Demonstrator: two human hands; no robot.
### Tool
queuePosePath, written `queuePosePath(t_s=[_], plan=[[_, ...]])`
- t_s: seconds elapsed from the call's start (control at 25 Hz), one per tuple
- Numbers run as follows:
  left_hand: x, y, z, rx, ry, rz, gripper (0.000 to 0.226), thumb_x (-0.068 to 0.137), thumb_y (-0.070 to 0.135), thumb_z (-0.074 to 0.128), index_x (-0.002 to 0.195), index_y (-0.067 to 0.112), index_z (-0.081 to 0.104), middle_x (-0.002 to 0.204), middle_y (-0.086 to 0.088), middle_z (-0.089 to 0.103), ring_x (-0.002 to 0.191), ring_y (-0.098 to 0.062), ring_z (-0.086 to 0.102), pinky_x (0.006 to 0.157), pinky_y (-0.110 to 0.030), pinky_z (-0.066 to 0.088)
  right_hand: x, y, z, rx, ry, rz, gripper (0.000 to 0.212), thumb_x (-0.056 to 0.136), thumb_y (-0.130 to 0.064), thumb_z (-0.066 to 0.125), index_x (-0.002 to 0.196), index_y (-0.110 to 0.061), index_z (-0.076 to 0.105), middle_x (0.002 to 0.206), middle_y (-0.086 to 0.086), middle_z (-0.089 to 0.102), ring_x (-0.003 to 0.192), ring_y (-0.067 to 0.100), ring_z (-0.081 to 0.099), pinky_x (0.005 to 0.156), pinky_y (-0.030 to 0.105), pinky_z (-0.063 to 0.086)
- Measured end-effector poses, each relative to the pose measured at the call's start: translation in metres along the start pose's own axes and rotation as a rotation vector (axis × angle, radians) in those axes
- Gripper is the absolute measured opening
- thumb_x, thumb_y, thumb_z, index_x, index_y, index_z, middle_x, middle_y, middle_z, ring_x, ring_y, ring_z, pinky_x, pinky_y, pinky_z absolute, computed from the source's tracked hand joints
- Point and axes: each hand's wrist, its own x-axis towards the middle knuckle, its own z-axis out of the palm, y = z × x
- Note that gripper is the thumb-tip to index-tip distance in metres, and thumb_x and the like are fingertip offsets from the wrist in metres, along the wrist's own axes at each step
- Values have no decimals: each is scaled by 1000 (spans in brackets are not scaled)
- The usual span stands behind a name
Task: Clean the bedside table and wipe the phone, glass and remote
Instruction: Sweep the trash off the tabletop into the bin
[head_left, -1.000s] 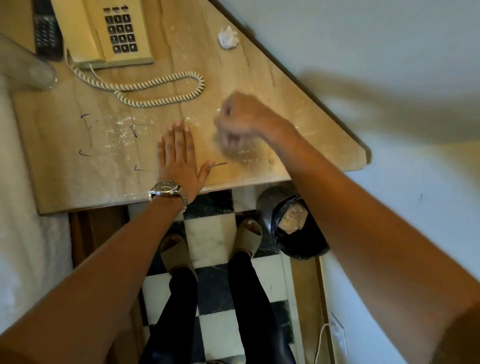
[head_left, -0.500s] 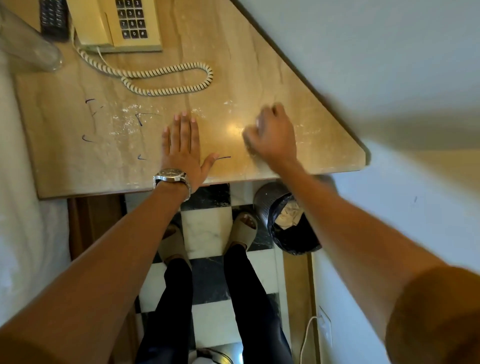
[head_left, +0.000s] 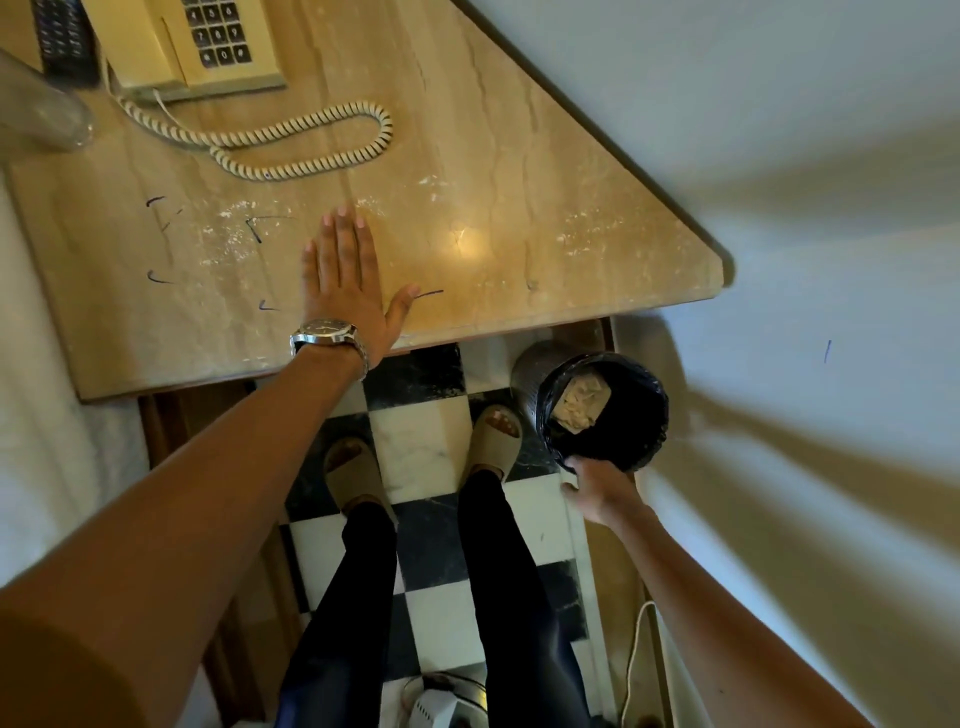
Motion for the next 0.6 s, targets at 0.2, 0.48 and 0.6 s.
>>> queuePosePath(t_s=[0.2, 0.48, 0.6], plan=[[-25, 11, 11, -42, -91, -7, 89, 101, 64, 15, 158, 4, -15, 168, -18, -17, 156, -35, -12, 127, -52, -2, -2, -79, -23, 41, -133, -213, 56, 103, -40, 52, 154, -21, 40, 146, 11, 58, 115, 25, 66, 95, 36, 55], [-14, -8, 10, -61, -128, 45, 90, 100, 64, 15, 149, 6, -32, 165, -16, -27, 154, -34, -20, 125, -52, -8, 25, -210, -111, -13, -470, -271, 56, 102, -32, 56, 154, -22, 39, 145, 5, 54, 115, 21, 62, 86, 29, 58], [-14, -32, -14, -175, -172, 186, 80, 104, 51, 29, 161, 7, -6, 170, -14, -8, 158, -31, -1, 127, -46, 7, 13, -263, -139, -15, -629, -151, 53, 103, -12, 50, 153, -3, 37, 143, 29, 54, 130, 48, 53, 109, 49, 48]])
